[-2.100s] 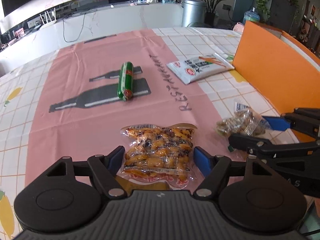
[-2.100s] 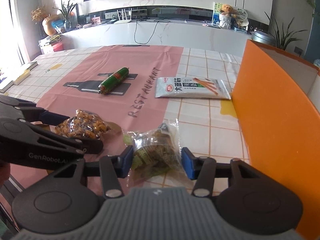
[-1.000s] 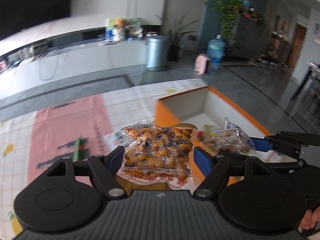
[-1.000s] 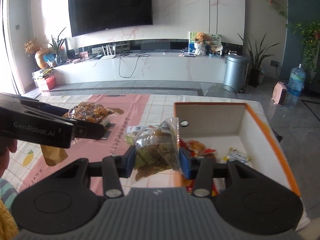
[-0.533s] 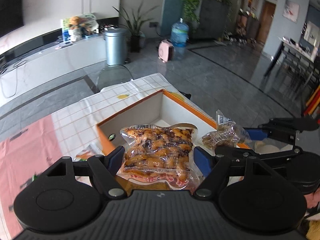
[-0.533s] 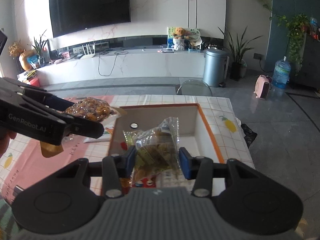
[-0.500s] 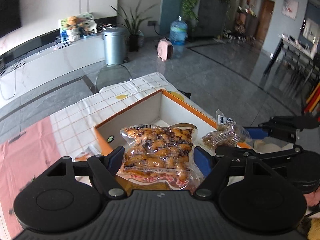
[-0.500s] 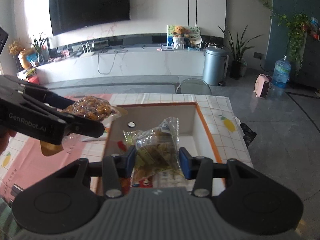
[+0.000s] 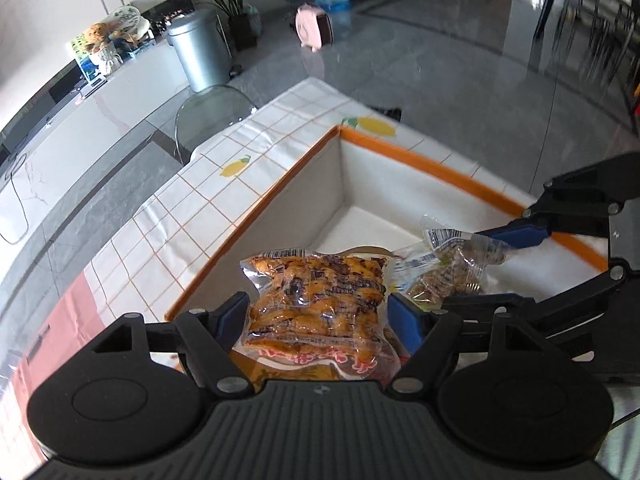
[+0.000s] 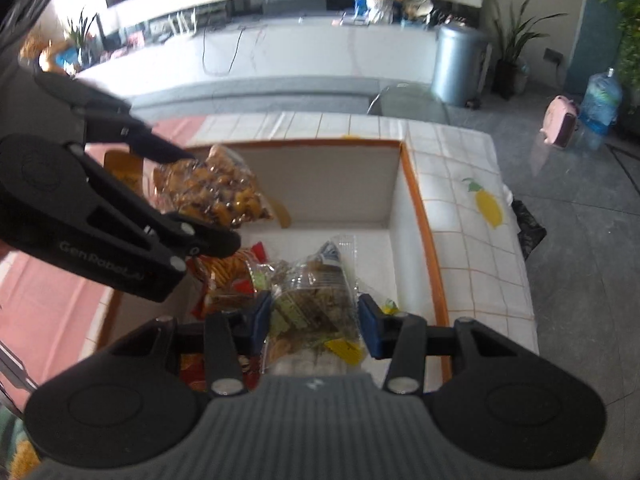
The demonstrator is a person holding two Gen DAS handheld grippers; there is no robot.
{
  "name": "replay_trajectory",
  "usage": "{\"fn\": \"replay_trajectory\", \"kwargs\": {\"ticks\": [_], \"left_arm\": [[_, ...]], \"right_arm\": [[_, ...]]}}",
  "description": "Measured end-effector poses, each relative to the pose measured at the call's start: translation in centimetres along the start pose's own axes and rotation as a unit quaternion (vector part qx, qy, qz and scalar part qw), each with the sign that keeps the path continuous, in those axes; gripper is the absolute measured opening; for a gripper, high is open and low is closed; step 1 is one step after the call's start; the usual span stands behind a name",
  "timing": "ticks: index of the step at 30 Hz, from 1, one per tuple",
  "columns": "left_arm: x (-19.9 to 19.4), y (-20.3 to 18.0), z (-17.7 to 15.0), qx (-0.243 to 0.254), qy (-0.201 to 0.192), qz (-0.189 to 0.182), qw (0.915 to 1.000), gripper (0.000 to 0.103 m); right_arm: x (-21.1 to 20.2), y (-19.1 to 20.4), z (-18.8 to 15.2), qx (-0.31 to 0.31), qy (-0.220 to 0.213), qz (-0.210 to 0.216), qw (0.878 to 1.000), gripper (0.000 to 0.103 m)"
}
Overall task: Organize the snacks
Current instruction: 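Carry the nut packet with the left tool while the right tool carries the seaweed-snack bag to the box, then open the left tool over the box while the right tool releases the seaweed-snack bag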
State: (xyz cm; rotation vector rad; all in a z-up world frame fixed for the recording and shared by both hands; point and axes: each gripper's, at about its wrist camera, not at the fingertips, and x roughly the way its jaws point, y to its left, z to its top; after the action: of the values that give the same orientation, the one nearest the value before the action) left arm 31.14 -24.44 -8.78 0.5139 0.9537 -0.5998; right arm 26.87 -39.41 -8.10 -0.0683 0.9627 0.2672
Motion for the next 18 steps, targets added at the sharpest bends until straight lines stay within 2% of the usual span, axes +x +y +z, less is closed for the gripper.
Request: {"fn": "replay_trajectory", "kwargs": {"ticks": [8, 18], "left_arm": [[3.3, 0.3, 0.8, 0.042, 0.040, 0.014, 0.9982, 0.087], [5.3, 0.5, 0.1, 0.047, 0.065, 0.018, 0.9966, 0.090]], "right_arm": [[4.0, -0.4, 1.3, -0.023, 0.043, 0.003, 0.999, 0.045], [6.5, 0.8, 1.8, -0.067, 0.077, 0.001, 0.995, 0.048]]}}
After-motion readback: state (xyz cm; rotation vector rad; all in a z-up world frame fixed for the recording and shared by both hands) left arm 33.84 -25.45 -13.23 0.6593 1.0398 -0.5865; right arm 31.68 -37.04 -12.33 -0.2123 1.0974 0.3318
